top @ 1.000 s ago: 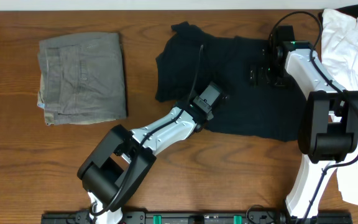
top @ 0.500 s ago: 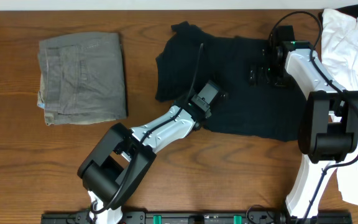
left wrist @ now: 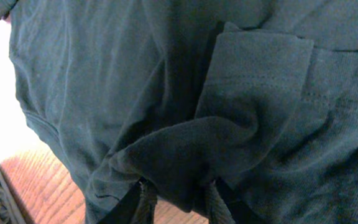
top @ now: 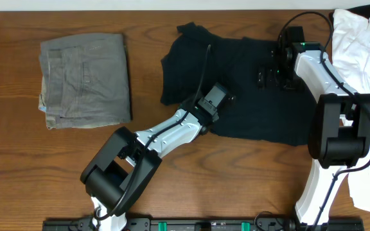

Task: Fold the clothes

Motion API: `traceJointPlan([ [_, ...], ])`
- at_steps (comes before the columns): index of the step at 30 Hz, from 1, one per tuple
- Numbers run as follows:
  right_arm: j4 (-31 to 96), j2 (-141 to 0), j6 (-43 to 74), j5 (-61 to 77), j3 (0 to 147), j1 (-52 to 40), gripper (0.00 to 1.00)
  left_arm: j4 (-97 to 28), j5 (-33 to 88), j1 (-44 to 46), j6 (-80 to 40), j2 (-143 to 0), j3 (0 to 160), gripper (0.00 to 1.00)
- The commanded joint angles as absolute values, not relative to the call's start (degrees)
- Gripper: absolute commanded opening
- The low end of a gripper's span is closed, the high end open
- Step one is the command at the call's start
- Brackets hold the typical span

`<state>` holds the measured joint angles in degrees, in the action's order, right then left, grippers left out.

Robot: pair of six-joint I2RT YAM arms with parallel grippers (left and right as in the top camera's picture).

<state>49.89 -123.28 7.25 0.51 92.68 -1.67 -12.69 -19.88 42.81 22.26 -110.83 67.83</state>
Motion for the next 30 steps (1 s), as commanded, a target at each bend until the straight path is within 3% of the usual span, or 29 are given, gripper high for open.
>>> traceJointPlan([
  [1,49.9,-123.1,8.1,0.9,93.6,-1.5,0.99,-12.0,-20.7,42.6,22.2,-111.5,67.6,0.2],
  [2,49.9,-123.1,8.1,0.9,93.6,-1.5,0.99,-11.7,-20.7,42.5,22.2,-111.5,67.6,0.14],
  [9,49.9,-123.1,8.1,0.9,93.6,-1.5,0.99,-11.0,-20.7,42.6,22.2,-111.2,67.6,0.06],
  [23,49.9,-123.1,8.1,0.9,93.6,-1.5,0.99,-26.4,-19.4,42.6,16.3,-100.5,67.6,0.1],
  [30,49.9,-123.1,8.1,0.9,93.6,-1.5,0.99,-31.5,-6.3,42.6,14.2,-101.3,67.6,0.16],
])
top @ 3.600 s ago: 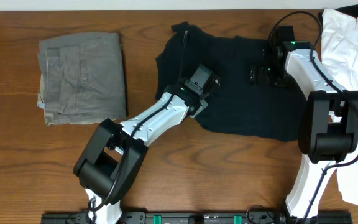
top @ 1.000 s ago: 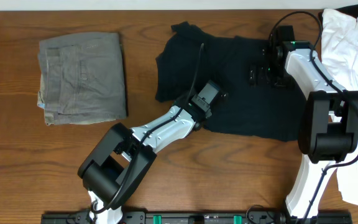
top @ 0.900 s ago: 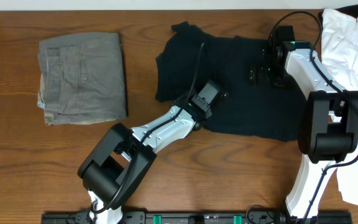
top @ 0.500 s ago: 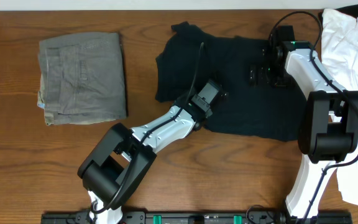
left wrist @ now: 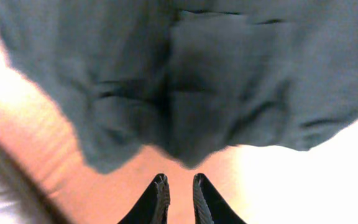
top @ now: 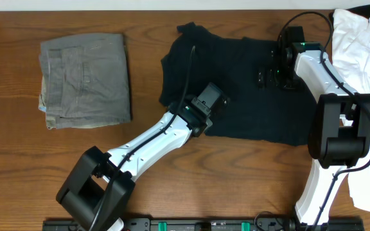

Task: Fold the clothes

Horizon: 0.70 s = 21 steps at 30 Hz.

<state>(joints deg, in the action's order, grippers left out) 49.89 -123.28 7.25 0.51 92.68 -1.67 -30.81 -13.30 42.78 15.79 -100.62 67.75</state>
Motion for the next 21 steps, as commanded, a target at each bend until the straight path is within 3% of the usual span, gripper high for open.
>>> traceJointPlan([
  [1,49.9,-123.1,8.1,0.9,93.6,-1.5,0.99,-32.4,-5.9,42.6,14.2,-101.3,67.6,0.17],
  [8,49.9,-123.1,8.1,0.9,93.6,-1.5,0.99,-37.1,-6.0,42.5,14.4,-101.5,67.6,0.17],
  [14,49.9,-123.1,8.1,0.9,93.6,-1.5,0.99,-36.7,-6.0,42.5,16.7,-103.7,67.0,0.47],
  [17,49.9,-123.1,8.1,0.9,93.6,-1.5,0.99,-35.2,-7.1,42.2,8.6,-105.1,67.0,0.55],
  [21,49.9,-123.1,8.1,0.9,93.6,-1.5,0.99,-34.2,-14.6,40.5,-8.5,-105.1,67.0,0.55],
])
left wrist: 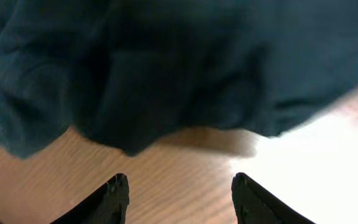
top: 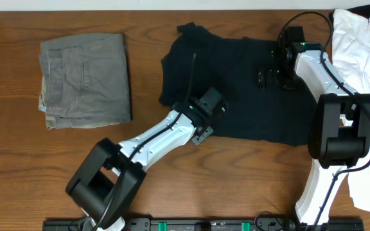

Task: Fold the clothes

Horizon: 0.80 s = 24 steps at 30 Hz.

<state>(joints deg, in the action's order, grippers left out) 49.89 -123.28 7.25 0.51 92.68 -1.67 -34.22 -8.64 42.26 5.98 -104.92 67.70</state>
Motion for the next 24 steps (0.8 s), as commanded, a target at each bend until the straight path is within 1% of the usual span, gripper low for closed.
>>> traceJointPlan([
  [1,49.9,-123.1,8.1,0.9,93.6,-1.5,0.99,-34.3,-14.8,39.8,-11.5,-105.1,67.0,0.55],
  [4,49.9,-123.1,8.1,0.9,93.6,-1.5,0.99,-36.0,-12.8,36.9,-23.2,-105.1,67.0,0.55],
  [7,49.9,-123.1,8.1,0.9,93.6,-1.5,0.99,-37.4,-4.6,32.8,-32.8,-105.1,67.0,0.55],
  [11,49.9,-123.1,8.1,0.9,93.6,-1.5,0.99,-35.6,6.8,27.9,-39.3,-105.1,67.0,0.55],
  [15,49.9,-123.1,8.1,0.9,93.6,-1.5,0.99,-31.6,12.5,25.1,-45.0,-105.1,67.0,0.55],
  [24,49.9,-123.1,8.1,0.9,93.6,-1.5,0.99,-24.6,12.9,24.8,-55.1,-105.3,66.5,0.56],
])
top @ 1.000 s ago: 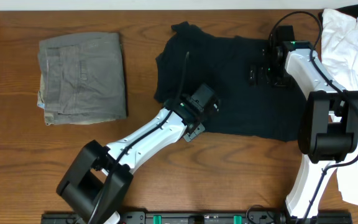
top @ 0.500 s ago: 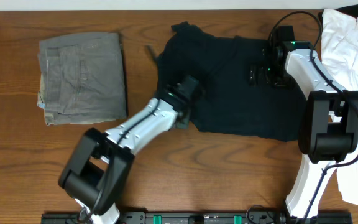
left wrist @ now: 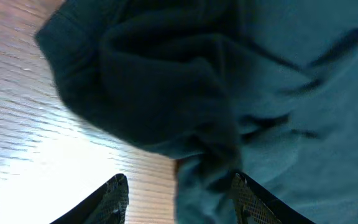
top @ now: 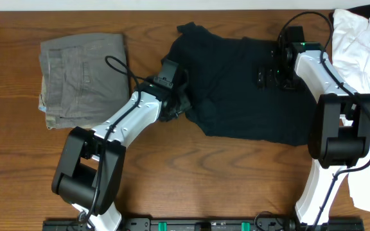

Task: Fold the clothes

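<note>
A dark navy T-shirt lies spread on the wooden table, back of centre. My left gripper is at the shirt's left edge, near the sleeve. In the left wrist view the gripper is open, with a bunched fold of the shirt just ahead. Some cloth reaches down between the fingers on the right-hand side. My right gripper rests on the shirt's right part. Its jaws are dark against dark cloth, so their state does not show.
Folded grey trousers lie at the back left, close to my left arm. A heap of white clothes fills the right edge of the table, behind and beside my right arm.
My left gripper was open over bare wood at the shirt's front hem. It is now further left and back, at the shirt's left edge, still open with cloth between its fingers. The right arm has not moved.
My left gripper was first shut on a fold of the shirt near its front hem. Then it was nearly shut and clear of the cloth, then wide open in front of the hem. Now it stands open at the shirt's left edge. The right gripper stayed on the shirt throughout.
</note>
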Motion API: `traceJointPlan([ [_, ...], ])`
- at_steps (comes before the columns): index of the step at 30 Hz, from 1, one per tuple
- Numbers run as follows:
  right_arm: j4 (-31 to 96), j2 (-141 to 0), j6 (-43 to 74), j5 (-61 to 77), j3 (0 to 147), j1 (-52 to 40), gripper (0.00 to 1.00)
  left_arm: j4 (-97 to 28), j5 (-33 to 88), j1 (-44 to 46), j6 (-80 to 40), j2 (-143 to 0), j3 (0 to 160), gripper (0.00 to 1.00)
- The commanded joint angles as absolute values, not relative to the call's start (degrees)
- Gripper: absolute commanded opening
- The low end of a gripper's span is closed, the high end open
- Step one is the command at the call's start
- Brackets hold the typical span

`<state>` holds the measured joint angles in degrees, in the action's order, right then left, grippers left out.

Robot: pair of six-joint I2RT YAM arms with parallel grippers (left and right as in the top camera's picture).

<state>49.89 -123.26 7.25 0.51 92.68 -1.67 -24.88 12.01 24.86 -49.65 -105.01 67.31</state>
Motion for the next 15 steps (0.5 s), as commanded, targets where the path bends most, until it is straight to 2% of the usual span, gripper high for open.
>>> traceJointPlan([
  [1,49.9,-123.1,8.1,0.9,93.6,-1.5,0.99,-24.3,12.4,24.8,-56.7,-105.3,66.0,0.61],
  [9,49.9,-123.1,8.1,0.9,93.6,-1.5,0.99,-20.0,10.9,24.6,-66.8,-105.3,60.6,0.58],
  [15,49.9,-123.1,8.1,0.9,93.6,-1.5,0.99,-18.2,10.5,22.5,-68.0,-105.3,60.3,0.56],
])
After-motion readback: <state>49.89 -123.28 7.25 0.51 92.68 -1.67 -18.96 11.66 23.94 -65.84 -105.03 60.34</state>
